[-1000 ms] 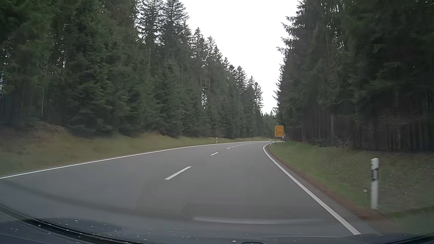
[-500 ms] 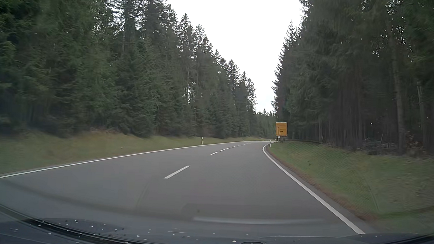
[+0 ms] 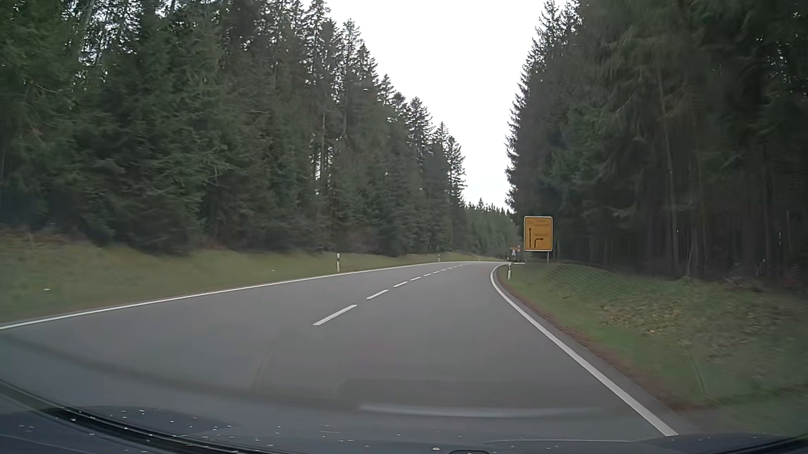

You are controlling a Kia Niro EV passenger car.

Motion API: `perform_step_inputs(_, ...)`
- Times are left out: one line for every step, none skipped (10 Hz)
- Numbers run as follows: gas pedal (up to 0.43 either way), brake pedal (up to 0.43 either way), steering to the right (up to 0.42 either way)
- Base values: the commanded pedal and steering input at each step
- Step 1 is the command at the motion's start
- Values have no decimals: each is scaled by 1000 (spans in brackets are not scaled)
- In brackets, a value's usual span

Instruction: Follow the waypoints while adhering to traffic rules and regulations

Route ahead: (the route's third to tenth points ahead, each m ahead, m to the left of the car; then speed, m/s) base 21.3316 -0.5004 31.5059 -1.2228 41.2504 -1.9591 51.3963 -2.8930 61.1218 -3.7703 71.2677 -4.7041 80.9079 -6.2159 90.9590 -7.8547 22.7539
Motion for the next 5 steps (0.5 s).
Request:
perform_step_inputs(0,0,14)
perform_step_inputs(0,0,14)
perform_step_inputs(0,0,14)
perform_step_inputs(0,0,14)
perform_step_inputs(0,0,14)
